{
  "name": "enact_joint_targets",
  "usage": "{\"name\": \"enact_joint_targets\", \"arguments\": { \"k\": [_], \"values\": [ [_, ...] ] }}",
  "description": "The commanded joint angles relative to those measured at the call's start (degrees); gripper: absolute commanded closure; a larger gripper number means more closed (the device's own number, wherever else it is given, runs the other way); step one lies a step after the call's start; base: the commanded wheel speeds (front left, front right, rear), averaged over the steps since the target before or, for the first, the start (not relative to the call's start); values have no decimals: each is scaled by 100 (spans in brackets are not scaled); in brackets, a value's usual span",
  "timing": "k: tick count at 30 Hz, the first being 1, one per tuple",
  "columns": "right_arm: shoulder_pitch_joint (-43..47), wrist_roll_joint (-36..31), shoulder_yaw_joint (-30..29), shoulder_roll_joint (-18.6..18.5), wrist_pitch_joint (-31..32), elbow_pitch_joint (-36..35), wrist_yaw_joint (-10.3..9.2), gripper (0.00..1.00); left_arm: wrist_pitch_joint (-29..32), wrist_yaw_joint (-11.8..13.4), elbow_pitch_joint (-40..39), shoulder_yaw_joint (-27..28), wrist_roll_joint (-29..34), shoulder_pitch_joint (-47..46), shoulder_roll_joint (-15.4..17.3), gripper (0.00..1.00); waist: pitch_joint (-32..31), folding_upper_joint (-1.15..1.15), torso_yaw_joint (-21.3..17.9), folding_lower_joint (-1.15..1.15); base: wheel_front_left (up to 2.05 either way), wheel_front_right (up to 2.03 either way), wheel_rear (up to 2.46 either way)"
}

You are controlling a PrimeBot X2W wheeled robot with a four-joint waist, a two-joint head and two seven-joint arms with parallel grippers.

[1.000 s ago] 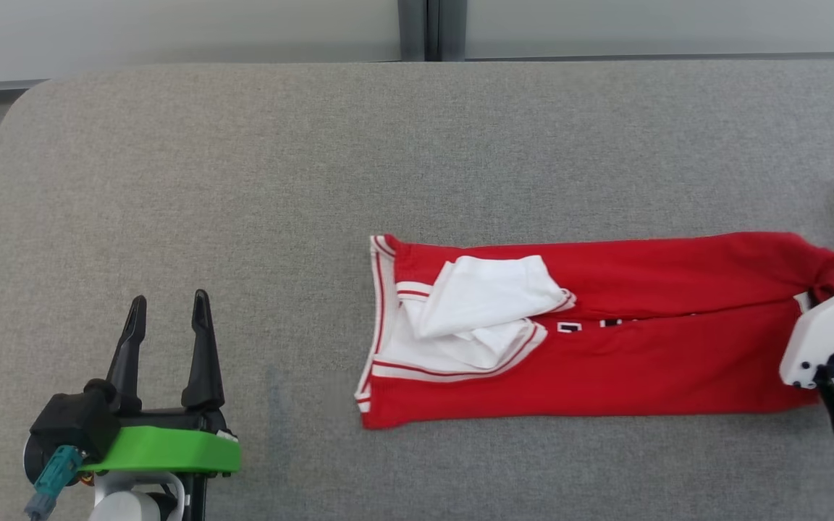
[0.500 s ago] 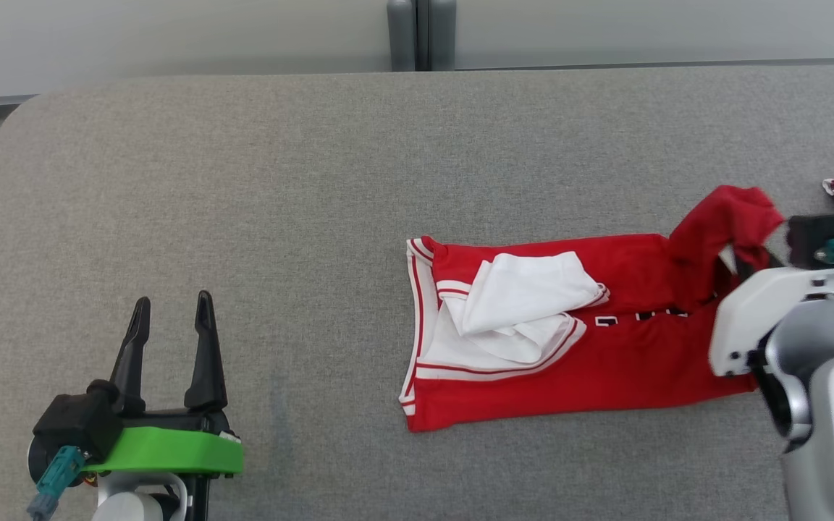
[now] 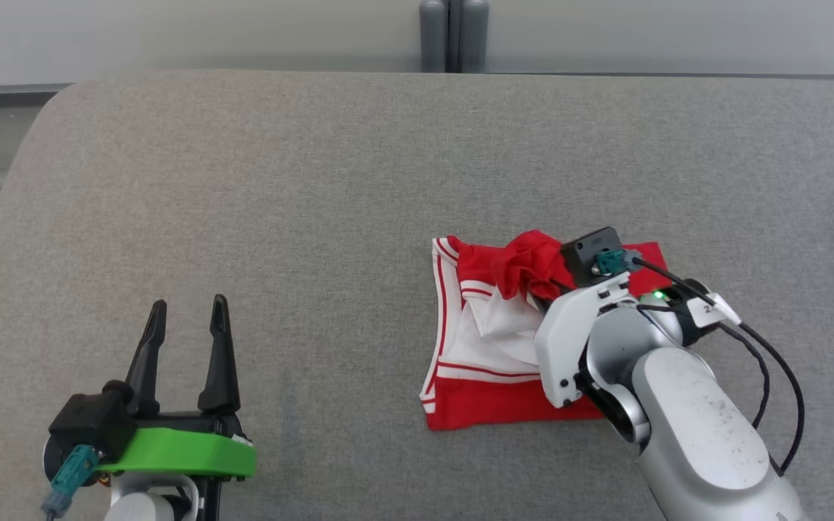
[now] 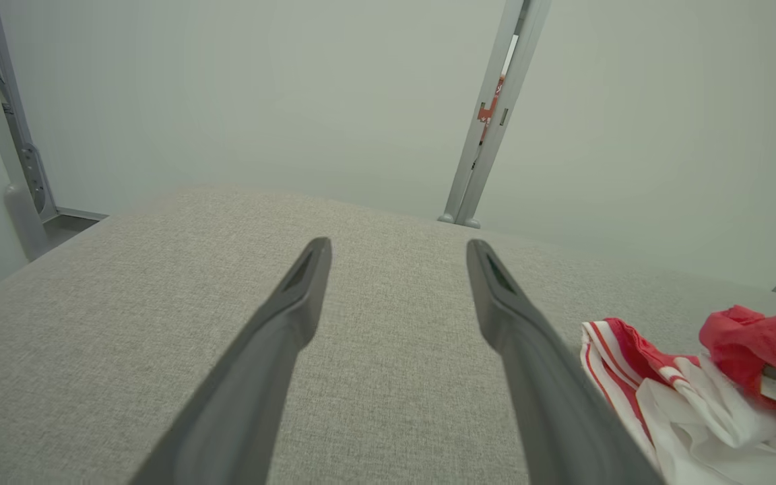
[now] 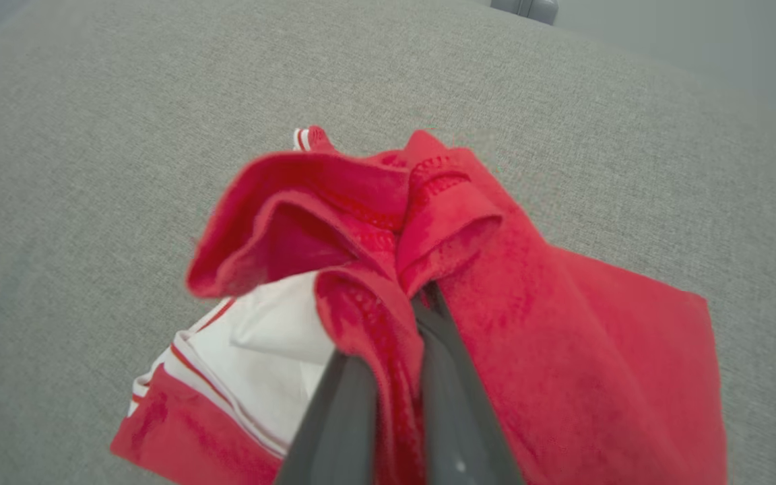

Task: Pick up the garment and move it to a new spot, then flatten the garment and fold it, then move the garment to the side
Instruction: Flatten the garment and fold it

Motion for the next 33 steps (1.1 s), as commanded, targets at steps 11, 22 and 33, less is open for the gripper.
{"name": "enact_joint_targets", "arguments": {
  "k": [11,22,33],
  "values": [
    [-594,965,537,0,-676,740,-6,0,3,-16,-20,-53,-68,99,9,0,-18,0,279,0,0,0,0],
    [-565,756,-743,-2,-1910,182,-6,0,3,6,-72,-29,-25,78,9,0,-44,0,61,0,0,0,0],
    [876,40,-1274,-240,-1448,227,-6,100,3,0,-95,-9,9,19,9,0,-4,0,-13,0,0,0,0]
  ]
}}
